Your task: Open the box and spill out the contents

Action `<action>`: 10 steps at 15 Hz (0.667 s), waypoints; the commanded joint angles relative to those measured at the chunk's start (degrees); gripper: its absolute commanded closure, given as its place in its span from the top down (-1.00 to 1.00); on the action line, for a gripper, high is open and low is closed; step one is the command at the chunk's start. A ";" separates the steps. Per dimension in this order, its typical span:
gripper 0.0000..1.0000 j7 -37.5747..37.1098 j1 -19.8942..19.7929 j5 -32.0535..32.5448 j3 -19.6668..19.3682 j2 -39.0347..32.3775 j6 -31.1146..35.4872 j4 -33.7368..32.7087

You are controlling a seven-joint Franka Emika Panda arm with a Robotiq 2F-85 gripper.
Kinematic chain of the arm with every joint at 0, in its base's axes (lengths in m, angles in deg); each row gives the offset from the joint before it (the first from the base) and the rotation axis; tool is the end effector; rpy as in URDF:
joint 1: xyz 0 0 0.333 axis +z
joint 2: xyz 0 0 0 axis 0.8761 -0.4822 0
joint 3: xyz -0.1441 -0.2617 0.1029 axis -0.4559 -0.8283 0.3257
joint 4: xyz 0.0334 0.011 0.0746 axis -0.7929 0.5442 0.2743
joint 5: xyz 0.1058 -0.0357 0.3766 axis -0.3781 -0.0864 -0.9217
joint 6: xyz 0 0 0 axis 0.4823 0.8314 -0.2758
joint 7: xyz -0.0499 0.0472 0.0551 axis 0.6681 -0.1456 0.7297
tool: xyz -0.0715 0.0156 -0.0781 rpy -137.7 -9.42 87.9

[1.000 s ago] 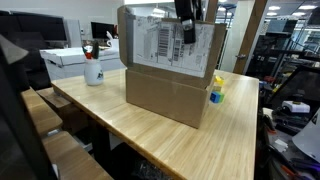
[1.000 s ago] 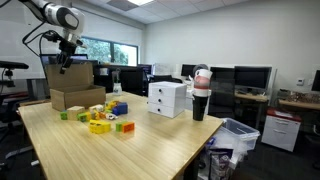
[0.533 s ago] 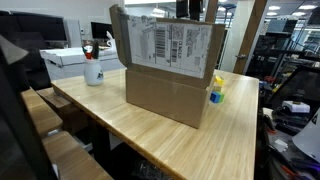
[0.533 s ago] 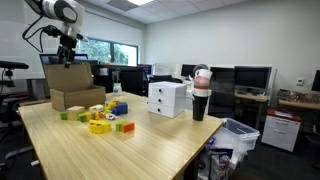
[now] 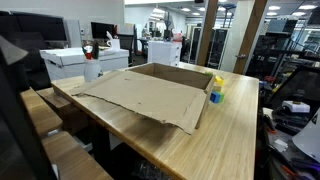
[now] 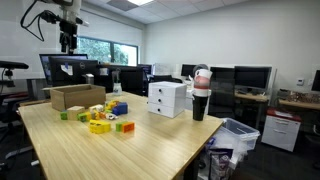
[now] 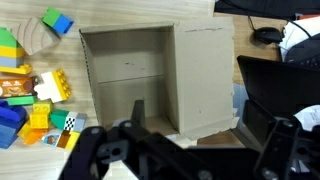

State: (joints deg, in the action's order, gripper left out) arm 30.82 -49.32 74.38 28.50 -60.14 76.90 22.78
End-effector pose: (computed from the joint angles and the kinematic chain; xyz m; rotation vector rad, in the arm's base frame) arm 0.4531 0.2306 0.5790 -2.9183 0.0225 0.0749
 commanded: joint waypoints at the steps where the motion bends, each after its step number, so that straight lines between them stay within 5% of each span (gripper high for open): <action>1: 1.00 1.92 -1.70 0.18 -0.88 4.00 1.70 4.23; 10: 1.00 1.33 -4.04 6.94 -1.52 6.95 0.89 12.44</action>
State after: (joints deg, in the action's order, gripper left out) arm 31.72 -51.99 78.06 26.51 -56.29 76.86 30.66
